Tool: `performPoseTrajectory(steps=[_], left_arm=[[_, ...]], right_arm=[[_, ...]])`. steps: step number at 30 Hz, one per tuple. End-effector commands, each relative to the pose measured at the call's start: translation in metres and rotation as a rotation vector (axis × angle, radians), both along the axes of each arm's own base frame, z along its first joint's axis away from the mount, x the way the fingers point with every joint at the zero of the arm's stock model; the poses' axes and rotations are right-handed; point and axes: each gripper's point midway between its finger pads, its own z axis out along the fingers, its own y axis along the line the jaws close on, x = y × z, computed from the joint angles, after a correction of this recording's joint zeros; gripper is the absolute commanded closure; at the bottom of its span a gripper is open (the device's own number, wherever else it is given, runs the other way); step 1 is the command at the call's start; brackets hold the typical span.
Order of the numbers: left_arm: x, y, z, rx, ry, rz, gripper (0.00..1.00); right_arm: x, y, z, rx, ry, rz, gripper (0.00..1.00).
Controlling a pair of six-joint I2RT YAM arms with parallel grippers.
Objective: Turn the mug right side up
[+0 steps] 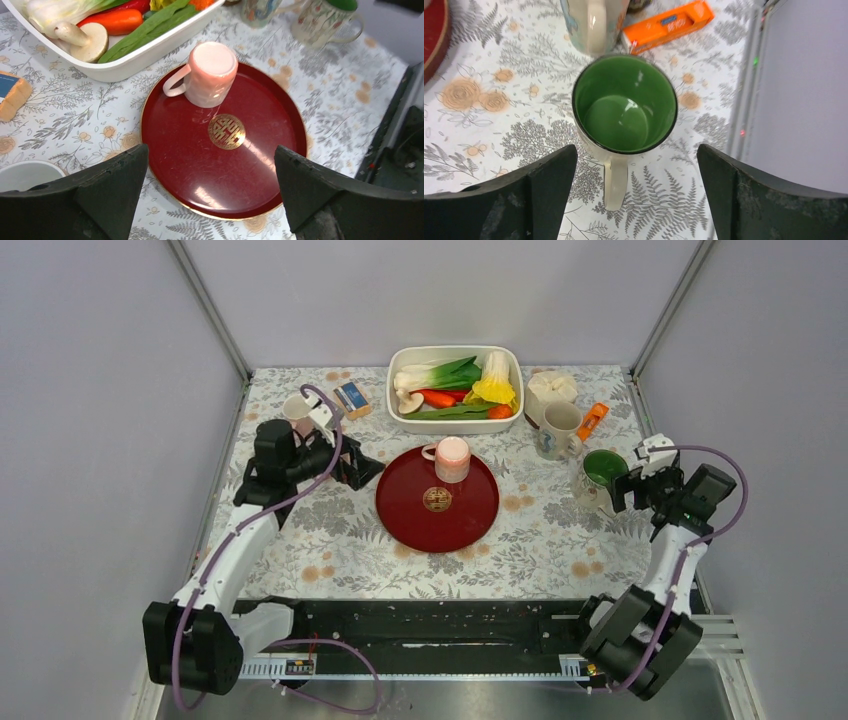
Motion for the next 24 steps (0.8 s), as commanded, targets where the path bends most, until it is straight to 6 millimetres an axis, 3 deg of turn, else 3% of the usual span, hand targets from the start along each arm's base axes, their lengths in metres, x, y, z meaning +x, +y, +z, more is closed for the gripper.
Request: performPoseTrajectory(steps=[1, 5, 11, 12, 14, 16, 24], left_arm=[[0.019, -0.009, 0.000, 0.131, -0.122, -0.025, 0.01], [0.032, -0.031, -0.020, 0.265, -0.148, -0.112, 0.01], [0.066, -0.064, -0.043, 0.400, -0.158, -0.284, 0.01], [0.073, -0.067, -0.055, 0.445, -0.155, -0.334, 0.01], [0.088, -0.074, -0.051, 0.490, -0.172, -0.397, 0.01], [0.096, -0.079, -0.060, 0.535, -0.158, -0.466, 0.01], [0.099, -0.095, -0.109, 0.664, -0.184, -0.683, 0.01]], right_arm=[[-0.015, 0.013, 0.067, -0.064, -0.084, 0.022, 0.01], [-0.030, 0.036, 0.117, -0.006, -0.115, 0.039, 0.00], [-0.046, 0.090, 0.172, 0.276, -0.105, 0.155, 0.00], [-0.048, 0.097, 0.175, 0.290, -0.103, 0.169, 0.01], [-0.051, 0.113, 0.176, 0.284, -0.098, 0.196, 0.01], [-0.057, 0.129, 0.174, 0.277, -0.105, 0.234, 0.01], [-0.078, 0.169, 0.183, 0.374, -0.099, 0.390, 0.00]])
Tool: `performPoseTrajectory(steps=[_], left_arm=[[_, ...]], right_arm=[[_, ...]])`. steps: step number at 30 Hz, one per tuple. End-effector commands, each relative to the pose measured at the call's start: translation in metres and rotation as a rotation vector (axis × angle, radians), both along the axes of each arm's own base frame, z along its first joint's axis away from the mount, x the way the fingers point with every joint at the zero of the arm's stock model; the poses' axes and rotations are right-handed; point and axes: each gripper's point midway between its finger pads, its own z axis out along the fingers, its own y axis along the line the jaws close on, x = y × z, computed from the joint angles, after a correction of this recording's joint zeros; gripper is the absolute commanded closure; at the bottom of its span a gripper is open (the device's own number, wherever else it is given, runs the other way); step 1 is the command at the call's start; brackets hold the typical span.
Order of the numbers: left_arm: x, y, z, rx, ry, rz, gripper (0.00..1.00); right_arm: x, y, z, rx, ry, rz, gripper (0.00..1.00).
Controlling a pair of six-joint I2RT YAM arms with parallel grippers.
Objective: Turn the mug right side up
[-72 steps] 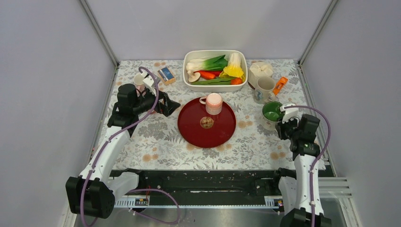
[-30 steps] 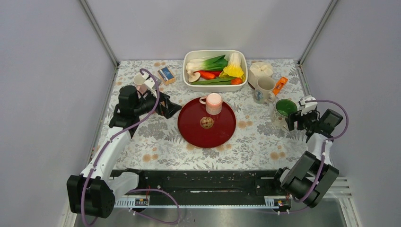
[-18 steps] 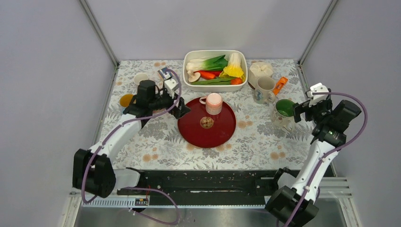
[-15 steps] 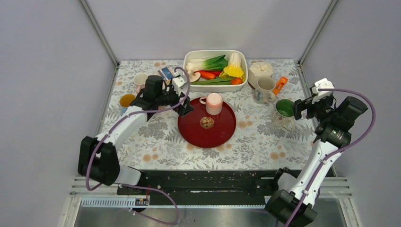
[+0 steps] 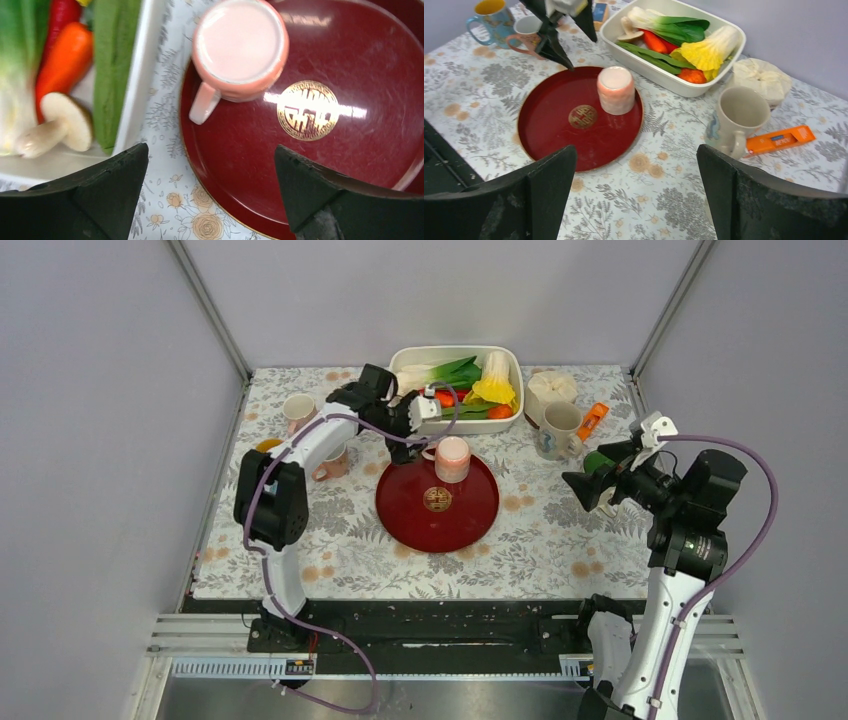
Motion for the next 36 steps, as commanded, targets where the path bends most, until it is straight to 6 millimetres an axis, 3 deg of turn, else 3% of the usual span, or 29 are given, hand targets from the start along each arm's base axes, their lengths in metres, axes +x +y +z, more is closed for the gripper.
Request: performPoseTrajectory(steps=[1, 6, 14, 31, 36], left_arm=[[-0.012, -0.010, -0.017, 0.078, -0.028, -0.177, 0.01], [-0.014, -0.019, -0.032, 0.068, -0.023, -0.244, 0.03], [-0.005, -0.031, -0.029, 0.012, -0.077, -0.271, 0.04], [-0.001, -0.056, -0.043, 0.002, -0.049, -0.303, 0.04], [-0.005, -0.059, -0.042, -0.009, -0.021, -0.301, 0.09]], right_arm=[[-0.010, 0.020, 0.006, 0.087, 0.038, 0.092, 0.01], [-0.019, 0.032, 0.006, 0.093, 0.039, 0.154, 0.01], [-0.027, 0.042, 0.000, 0.118, 0.025, 0.199, 0.01], [-0.036, 0.048, -0.017, 0.115, 0.003, 0.228, 0.03], [-0.036, 0.048, -0.019, 0.112, 0.003, 0.226, 0.03]])
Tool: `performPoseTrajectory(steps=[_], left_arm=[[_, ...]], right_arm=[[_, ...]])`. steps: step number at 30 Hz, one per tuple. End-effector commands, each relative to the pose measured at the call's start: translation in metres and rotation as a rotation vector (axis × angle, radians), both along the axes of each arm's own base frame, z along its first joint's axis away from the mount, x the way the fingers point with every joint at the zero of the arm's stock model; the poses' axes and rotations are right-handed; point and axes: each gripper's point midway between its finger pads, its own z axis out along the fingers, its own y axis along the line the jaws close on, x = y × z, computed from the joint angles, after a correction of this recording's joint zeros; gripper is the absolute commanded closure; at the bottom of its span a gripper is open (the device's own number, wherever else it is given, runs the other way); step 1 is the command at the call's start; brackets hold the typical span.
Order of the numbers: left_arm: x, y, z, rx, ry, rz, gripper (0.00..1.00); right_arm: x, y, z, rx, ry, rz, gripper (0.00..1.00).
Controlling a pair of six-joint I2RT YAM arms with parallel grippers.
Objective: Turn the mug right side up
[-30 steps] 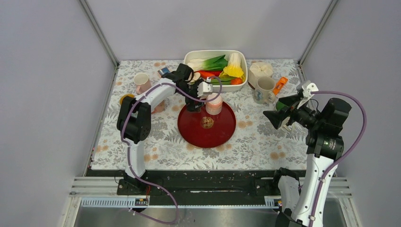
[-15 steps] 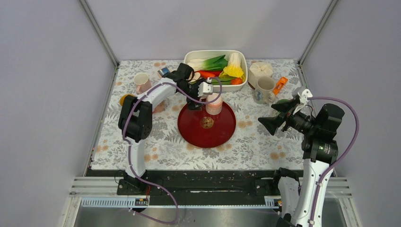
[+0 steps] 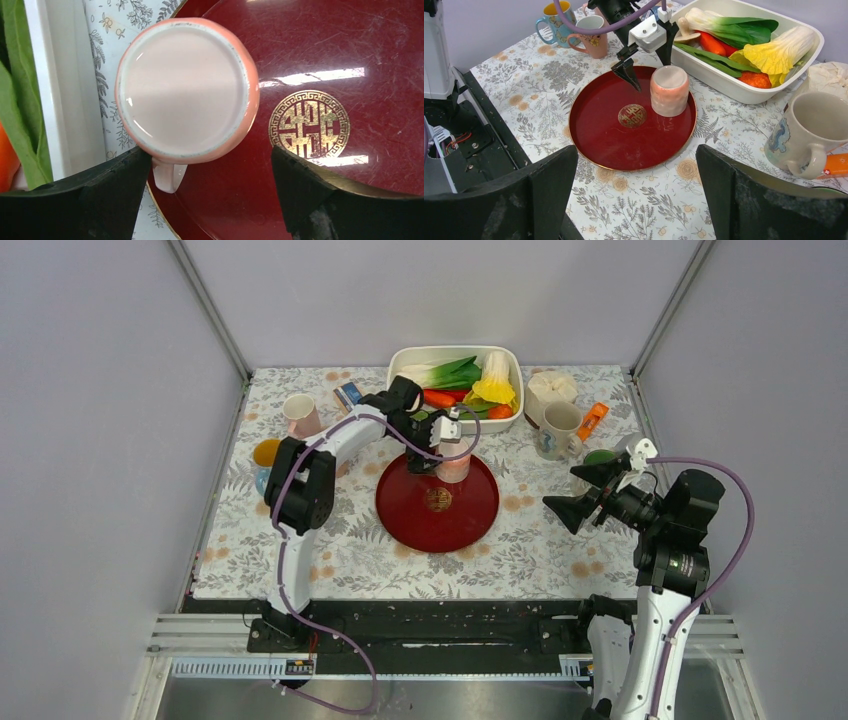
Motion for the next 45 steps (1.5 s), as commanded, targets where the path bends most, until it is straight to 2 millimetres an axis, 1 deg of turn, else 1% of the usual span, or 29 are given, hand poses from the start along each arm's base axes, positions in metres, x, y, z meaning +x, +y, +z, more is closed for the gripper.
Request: performPoseTrajectory(steps=[1, 5, 8, 10, 13, 15, 17, 20, 22, 28, 29, 31, 32, 38, 41, 42, 44, 45], left_arm=[[-0.003, -0.014, 0.021, -0.069, -0.005, -0.036, 0.12], [-0.017, -0.010, 0.026, -0.076, 0.013, -0.037, 0.27], [-0.026, -0.007, 0.030, -0.076, 0.024, -0.035, 0.33], [-0.032, -0.006, 0.031, -0.074, 0.033, -0.032, 0.35], [-0.036, -0.006, 0.031, -0.066, 0.042, -0.023, 0.41], [-0.038, -0.008, 0.029, -0.051, 0.051, -0.009, 0.47], [-0.036, -0.011, 0.028, -0.035, 0.057, 0.011, 0.56], [-0.030, -0.016, 0.026, -0.012, 0.064, 0.070, 0.61], [-0.025, -0.018, 0.023, 0.006, 0.061, 0.117, 0.67], [-0.013, -0.017, 0.019, 0.045, 0.032, 0.214, 0.68], [-0.011, -0.017, 0.019, 0.049, 0.032, 0.233, 0.67], [-0.007, -0.015, 0.018, 0.058, 0.027, 0.271, 0.61], [-0.005, -0.015, 0.018, 0.060, 0.023, 0.279, 0.60], [0.000, -0.015, 0.020, 0.067, 0.009, 0.322, 0.66], [-0.002, -0.017, 0.019, 0.069, 0.011, 0.319, 0.75], [-0.002, -0.018, 0.019, 0.069, 0.013, 0.317, 0.81], [-0.004, -0.020, 0.022, 0.060, 0.023, 0.315, 0.98], [-0.005, -0.022, 0.024, 0.051, 0.031, 0.319, 1.00]], right_arm=[[0.000, 0.002, 0.002, -0.013, -0.036, 0.026, 0.03], [0.002, 0.002, 0.000, -0.012, -0.030, 0.026, 0.03], [0.001, 0.002, 0.000, -0.012, -0.032, 0.029, 0.03], [0.001, 0.003, 0.000, -0.011, -0.032, 0.032, 0.03], [0.000, 0.003, -0.001, -0.011, -0.033, 0.033, 0.03], [0.000, 0.003, -0.001, -0.012, -0.034, 0.032, 0.03], [0.000, 0.003, -0.001, -0.011, -0.033, 0.033, 0.03], [0.000, 0.003, -0.002, -0.011, -0.032, 0.030, 0.04], [0.000, 0.002, -0.002, -0.012, -0.033, 0.028, 0.04], [0.001, 0.002, -0.002, -0.015, -0.039, 0.025, 0.05], [0.001, 0.002, -0.002, -0.015, -0.037, 0.024, 0.05], [0.001, 0.002, -0.002, -0.015, -0.037, 0.024, 0.05], [0.001, 0.002, -0.002, -0.015, -0.037, 0.024, 0.06], [0.000, 0.002, -0.002, -0.016, -0.040, 0.025, 0.06], [0.000, 0.002, -0.002, -0.015, -0.038, 0.025, 0.06], [0.000, 0.002, -0.002, -0.015, -0.038, 0.025, 0.06], [0.001, 0.002, -0.002, -0.016, -0.039, 0.024, 0.06], [0.001, 0.002, -0.003, -0.014, -0.037, 0.024, 0.07]])
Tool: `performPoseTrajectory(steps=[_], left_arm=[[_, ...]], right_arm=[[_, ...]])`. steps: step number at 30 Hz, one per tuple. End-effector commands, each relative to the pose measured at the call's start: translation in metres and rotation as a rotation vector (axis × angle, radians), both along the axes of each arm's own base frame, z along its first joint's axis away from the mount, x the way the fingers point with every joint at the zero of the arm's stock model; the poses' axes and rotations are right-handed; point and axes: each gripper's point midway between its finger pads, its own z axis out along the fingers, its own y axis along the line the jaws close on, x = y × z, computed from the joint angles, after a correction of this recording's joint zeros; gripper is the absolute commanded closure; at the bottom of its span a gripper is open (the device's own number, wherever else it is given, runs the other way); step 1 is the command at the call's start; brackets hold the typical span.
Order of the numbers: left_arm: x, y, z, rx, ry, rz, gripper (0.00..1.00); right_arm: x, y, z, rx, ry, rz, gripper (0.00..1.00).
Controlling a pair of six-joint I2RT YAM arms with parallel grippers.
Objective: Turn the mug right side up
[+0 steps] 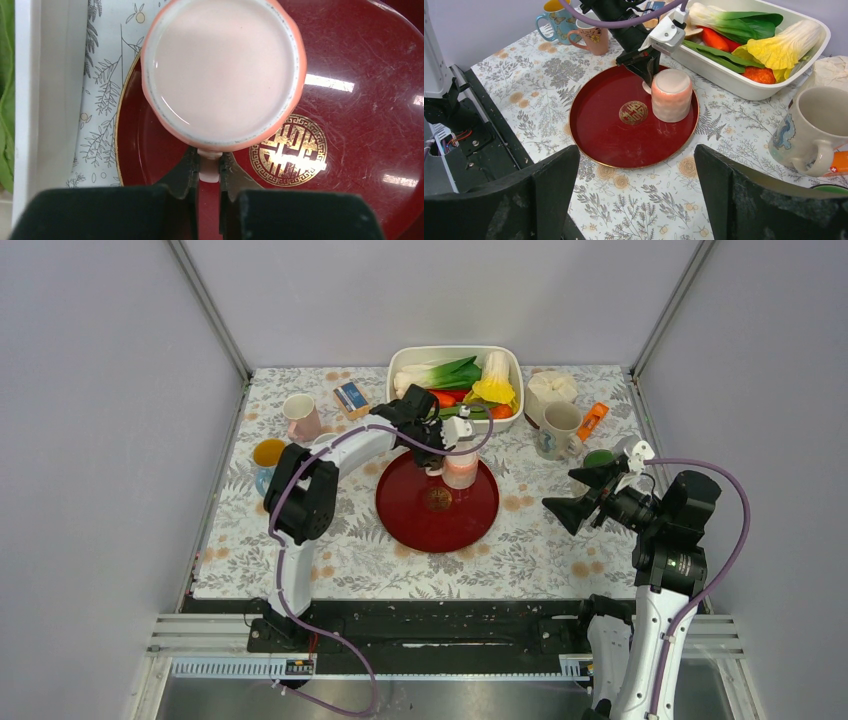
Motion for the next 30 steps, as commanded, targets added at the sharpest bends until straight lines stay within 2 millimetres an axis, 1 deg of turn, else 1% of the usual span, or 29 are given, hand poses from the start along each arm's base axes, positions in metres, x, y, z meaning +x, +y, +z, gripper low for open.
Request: performPoseTrajectory(steps=[1, 3, 6, 9, 13, 14, 17, 19, 20, 23, 25, 28, 30], left_arm=[[0.010, -0.016, 0.035, -0.074, -0.053, 0.014, 1.00], [0.007, -0.021, 0.047, -0.110, -0.042, 0.013, 1.00], [0.001, -0.029, 0.074, -0.184, -0.027, 0.022, 1.00], [-0.005, -0.035, 0.112, -0.279, -0.021, 0.028, 1.00], [-0.014, -0.039, 0.164, -0.449, 0.008, 0.045, 1.00], [-0.013, -0.039, 0.178, -0.502, 0.006, 0.052, 1.00], [-0.020, -0.036, 0.217, -0.651, 0.027, 0.060, 1.00], [-0.026, -0.032, 0.235, -0.731, 0.038, 0.064, 1.00], [-0.029, -0.030, 0.243, -0.767, 0.041, 0.058, 1.00], [-0.040, -0.025, 0.257, -0.858, 0.092, 0.065, 1.00], [-0.046, -0.021, 0.267, -0.917, 0.124, 0.053, 0.98], [-0.053, -0.018, 0.277, -1.007, 0.184, 0.035, 0.97], [-0.058, -0.014, 0.288, -1.076, 0.211, 0.020, 0.97]], right_arm=[[0.001, 0.002, 0.007, -0.013, -0.046, 0.016, 0.07], [0.002, 0.002, 0.008, 0.000, -0.043, 0.016, 0.07], [0.008, 0.001, 0.011, 0.034, -0.021, 0.001, 0.07], [0.017, -0.003, 0.012, 0.066, 0.036, -0.037, 0.07], [0.034, -0.009, 0.007, 0.089, 0.183, -0.087, 0.10], [0.037, -0.009, 0.007, 0.090, 0.208, -0.091, 0.11], [0.043, -0.008, 0.015, 0.088, 0.219, -0.110, 0.11], [0.046, -0.006, 0.025, 0.094, 0.183, -0.116, 0.10], [0.047, -0.006, 0.031, 0.111, 0.170, -0.121, 0.10], [0.047, -0.003, 0.047, 0.144, 0.110, -0.114, 0.09], [0.045, 0.000, 0.056, 0.159, 0.089, -0.097, 0.09], [0.043, 0.004, 0.062, 0.179, 0.076, -0.073, 0.09], [0.044, 0.007, 0.063, 0.197, 0.075, -0.055, 0.09]])
